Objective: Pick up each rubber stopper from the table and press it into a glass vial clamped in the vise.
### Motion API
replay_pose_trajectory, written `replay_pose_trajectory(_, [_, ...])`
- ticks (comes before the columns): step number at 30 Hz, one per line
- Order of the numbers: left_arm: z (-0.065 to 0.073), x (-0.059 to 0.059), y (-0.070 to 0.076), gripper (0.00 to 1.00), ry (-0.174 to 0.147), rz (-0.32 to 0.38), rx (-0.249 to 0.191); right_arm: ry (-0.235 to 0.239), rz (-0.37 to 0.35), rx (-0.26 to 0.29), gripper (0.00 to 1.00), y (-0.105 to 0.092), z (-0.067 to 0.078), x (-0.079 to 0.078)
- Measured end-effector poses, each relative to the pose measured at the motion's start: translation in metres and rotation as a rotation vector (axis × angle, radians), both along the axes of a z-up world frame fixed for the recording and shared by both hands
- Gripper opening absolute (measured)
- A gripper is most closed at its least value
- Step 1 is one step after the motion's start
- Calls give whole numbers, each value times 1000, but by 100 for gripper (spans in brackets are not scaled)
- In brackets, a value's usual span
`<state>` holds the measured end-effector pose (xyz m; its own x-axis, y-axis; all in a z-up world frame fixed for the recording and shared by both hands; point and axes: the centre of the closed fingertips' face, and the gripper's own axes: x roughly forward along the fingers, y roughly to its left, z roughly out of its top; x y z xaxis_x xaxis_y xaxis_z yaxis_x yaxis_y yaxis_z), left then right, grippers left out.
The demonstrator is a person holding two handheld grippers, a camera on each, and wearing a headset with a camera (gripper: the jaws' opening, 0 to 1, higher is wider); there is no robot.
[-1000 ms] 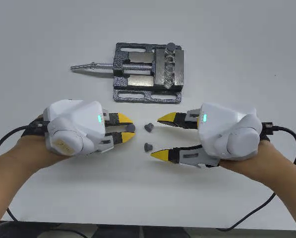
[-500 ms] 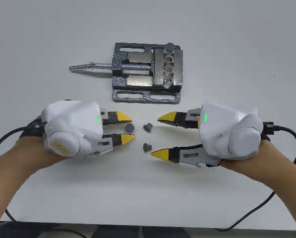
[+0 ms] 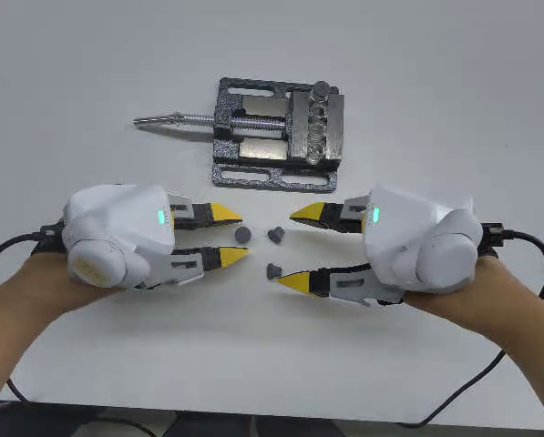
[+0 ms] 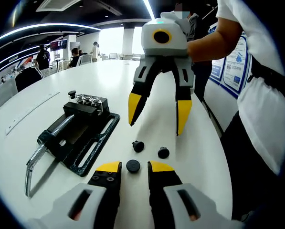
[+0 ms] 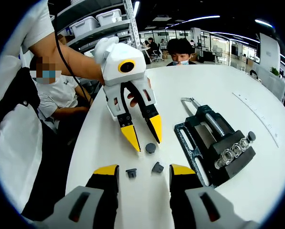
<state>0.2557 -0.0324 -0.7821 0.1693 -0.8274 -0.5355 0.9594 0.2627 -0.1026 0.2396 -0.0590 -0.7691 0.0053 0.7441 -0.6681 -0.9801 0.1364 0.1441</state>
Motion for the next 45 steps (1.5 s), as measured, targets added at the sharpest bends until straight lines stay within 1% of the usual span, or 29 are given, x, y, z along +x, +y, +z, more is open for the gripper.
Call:
replay_pose_trajectory(1, [1, 0, 1, 21, 5, 6, -10, -3, 5, -3, 43, 1, 0, 0])
replay_pose_trajectory(2, [3, 0, 2, 22, 1, 6, -21, -5, 8, -5, 43, 2, 1, 0])
replay_pose_trajectory(4, [2, 0, 5, 25, 0, 10, -26, -9, 14, -9, 43, 3, 1, -1])
replay_pose_trajectory(7, [3, 1, 9, 28, 2, 22, -46, -17, 24, -25, 42, 4, 0, 0])
replay_pose_trajectory(9, [8, 1, 9, 31, 2, 31, -88, -22, 30, -34, 42, 5, 0, -1])
replay_pose_trajectory(10, [11, 2, 10, 33, 6, 40, -106, -28, 33, -47, 42, 5, 0, -1])
replay_pose_trajectory(11, [12, 1, 12, 34, 9, 41, -110, -33, 40, -56, 42, 5, 0, -1])
replay_pose_trajectory(13, [15, 2, 14, 37, 1, 47, -124, -51, 52, -91, 42, 4, -1, 0])
replay_pose_trajectory(15, [17, 1, 17, 38, 1, 46, -136, -59, 58, -118, 41, 5, -2, 1])
replay_pose_trajectory(17, [19, 1, 20, 39, -6, 51, -142, -70, 67, -144, 41, 6, -2, 3])
replay_pose_trajectory(19, [20, 1, 22, 39, -6, 56, -147, -75, 71, -149, 41, 8, -1, 4])
replay_pose_trajectory(21, [22, 1, 24, 40, -3, 61, -162, -74, 74, -154, 40, 12, 0, 5])
replay_pose_trajectory(23, [24, 0, 27, 41, -8, 68, -175, -79, 82, -161, 40, 15, -1, 6])
replay_pose_trajectory(26, [24, 0, 30, 41, -12, 71, -178, -86, 101, -173, 39, 21, -3, 6])
replay_pose_trajectory(32, [24, -1, 38, 41, -18, 84, -181, -100, 146, -222, 37, 30, -10, 7])
replay_pose_trajectory(35, [23, -1, 43, 40, -19, 92, -182, -121, 172, -247, 33, 34, -12, 9])
replay_pose_trajectory(39, [24, 1, 46, 40, -25, 104, -188, -126, 193, -269, 31, 39, -13, 10])
replay_pose_trajectory(41, [25, 1, 47, 40, -28, 105, -189, -140, 210, -289, 30, 41, -14, 11])
replay_pose_trajectory(42, [25, 1, 48, 40, -31, 106, -188, -152, 229, -306, 29, 42, -15, 11])
replay_pose_trajectory(45, [25, 0, 51, 40, -31, 110, -195, -167, 263, -346, 26, 42, -19, 10])
